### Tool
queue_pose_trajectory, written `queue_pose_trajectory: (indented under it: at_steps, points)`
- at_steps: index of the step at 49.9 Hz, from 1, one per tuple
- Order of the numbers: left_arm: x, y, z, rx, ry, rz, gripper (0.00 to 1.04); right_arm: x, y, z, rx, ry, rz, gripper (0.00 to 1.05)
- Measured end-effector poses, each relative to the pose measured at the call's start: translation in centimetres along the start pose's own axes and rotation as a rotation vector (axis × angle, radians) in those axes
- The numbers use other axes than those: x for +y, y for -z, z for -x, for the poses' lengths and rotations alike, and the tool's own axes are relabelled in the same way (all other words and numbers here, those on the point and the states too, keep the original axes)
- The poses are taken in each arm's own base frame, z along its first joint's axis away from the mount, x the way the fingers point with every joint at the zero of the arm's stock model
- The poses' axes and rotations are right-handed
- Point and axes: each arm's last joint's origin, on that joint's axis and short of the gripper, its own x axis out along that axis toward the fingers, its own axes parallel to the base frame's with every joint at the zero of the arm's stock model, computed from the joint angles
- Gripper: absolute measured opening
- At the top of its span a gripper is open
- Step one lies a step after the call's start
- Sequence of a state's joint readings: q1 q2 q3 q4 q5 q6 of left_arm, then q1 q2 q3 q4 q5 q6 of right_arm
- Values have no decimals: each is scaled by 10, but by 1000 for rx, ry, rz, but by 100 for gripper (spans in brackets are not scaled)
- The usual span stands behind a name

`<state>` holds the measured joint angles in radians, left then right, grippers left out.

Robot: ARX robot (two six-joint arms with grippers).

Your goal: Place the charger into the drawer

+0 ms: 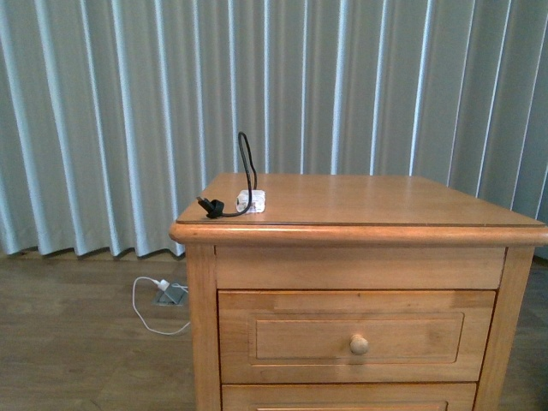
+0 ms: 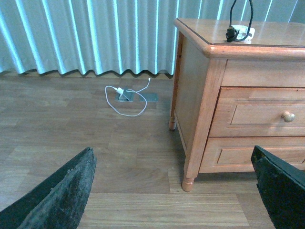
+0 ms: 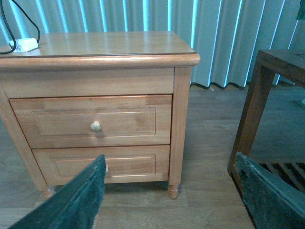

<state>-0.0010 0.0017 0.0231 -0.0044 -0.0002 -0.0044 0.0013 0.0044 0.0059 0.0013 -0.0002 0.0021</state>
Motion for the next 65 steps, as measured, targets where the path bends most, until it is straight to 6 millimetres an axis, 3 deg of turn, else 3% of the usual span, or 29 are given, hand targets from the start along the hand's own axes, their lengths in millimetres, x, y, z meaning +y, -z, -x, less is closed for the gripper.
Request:
queue_pose_trajectory:
  at_steps: [4, 6, 46, 50, 55, 65]
  points:
    - [0, 0, 0, 0, 0, 0, 99, 0, 0, 0, 0, 0, 0, 97]
    - [0, 0, 0, 0, 0, 0, 99, 0, 0, 0, 0, 0, -1, 98]
    - [0, 0, 0, 0, 0, 0, 99, 0, 0, 0, 2, -3, 0, 96]
    - [0, 0, 0, 0, 0, 0, 99, 2, 3, -1, 136, -117, 4, 96]
    - [0, 0, 0, 0, 0, 0, 99, 9, 8, -10, 282, -186, 6, 96]
    - [0, 0, 0, 0, 0, 0, 99, 27, -6, -53, 320, -209, 24, 96]
